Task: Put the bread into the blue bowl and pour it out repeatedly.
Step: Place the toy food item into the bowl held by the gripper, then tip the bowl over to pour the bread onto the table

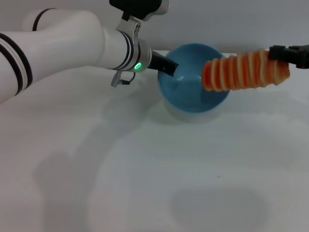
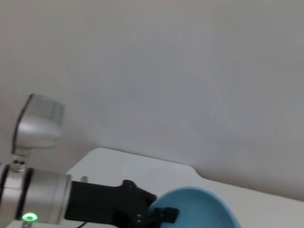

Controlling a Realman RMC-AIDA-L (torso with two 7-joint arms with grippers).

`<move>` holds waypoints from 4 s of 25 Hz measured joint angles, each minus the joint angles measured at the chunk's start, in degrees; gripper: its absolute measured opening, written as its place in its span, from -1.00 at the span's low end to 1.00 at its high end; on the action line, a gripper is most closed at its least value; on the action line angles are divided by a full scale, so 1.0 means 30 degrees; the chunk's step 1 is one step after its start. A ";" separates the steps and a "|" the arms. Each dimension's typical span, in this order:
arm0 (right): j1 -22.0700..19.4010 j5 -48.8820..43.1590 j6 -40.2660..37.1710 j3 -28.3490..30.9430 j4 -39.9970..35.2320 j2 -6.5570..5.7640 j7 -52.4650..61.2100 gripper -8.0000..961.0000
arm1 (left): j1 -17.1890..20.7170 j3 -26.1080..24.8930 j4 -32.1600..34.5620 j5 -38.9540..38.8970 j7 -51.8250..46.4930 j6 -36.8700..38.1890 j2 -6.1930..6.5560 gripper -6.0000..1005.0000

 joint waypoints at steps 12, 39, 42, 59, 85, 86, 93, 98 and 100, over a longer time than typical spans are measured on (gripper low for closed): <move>0.1120 -0.0638 0.0873 -0.0041 0.2538 -0.0058 -0.0306 -0.84 | 0.0148 0.0400 0.0479 -0.1578 0.0180 0.1340 0.0048 -0.99; -0.0069 0.1011 0.4860 -0.0250 0.0794 0.0284 -0.3348 0.07 | 0.0811 0.0495 0.0261 -0.2061 0.0452 0.0468 0.0142 -0.99; -0.1685 0.4068 0.6931 -0.0183 -0.0307 0.0337 -0.6517 0.13 | 0.1004 0.0394 0.0208 -0.1974 0.0484 0.0318 0.0172 -0.99; -0.5128 2.0416 0.7029 0.2009 1.1212 0.0222 -2.4447 0.38 | 0.1224 0.1782 0.0178 -0.1911 0.1324 -0.4729 0.0102 -0.99; -0.5510 2.0645 0.3132 0.3987 1.4305 0.0170 -2.6168 0.42 | 0.1685 1.2517 -0.0530 -0.4485 0.0980 -1.7613 -0.0113 -0.99; -0.5512 2.0648 0.3141 0.3987 1.4314 0.0170 -2.6168 0.42 | 0.1725 1.2848 -0.0490 -0.4486 0.0994 -1.8015 -0.0110 -0.99; -0.5537 2.0653 0.3105 0.3983 1.4396 0.0194 -2.6166 0.42 | 0.1195 1.4108 -0.0265 -0.4323 0.1742 -1.8951 -0.0112 -0.99; -0.5504 2.0653 0.3116 0.3972 1.4512 0.0205 -2.6160 0.42 | 0.0770 1.3991 -0.0061 -0.4316 0.3196 -1.8919 -0.0112 -0.99; -0.5484 2.0653 0.3118 0.3970 1.4518 0.0206 -2.6158 0.42 | 0.0545 1.3871 -0.0003 -0.4347 0.4158 -1.8889 -0.0113 -0.99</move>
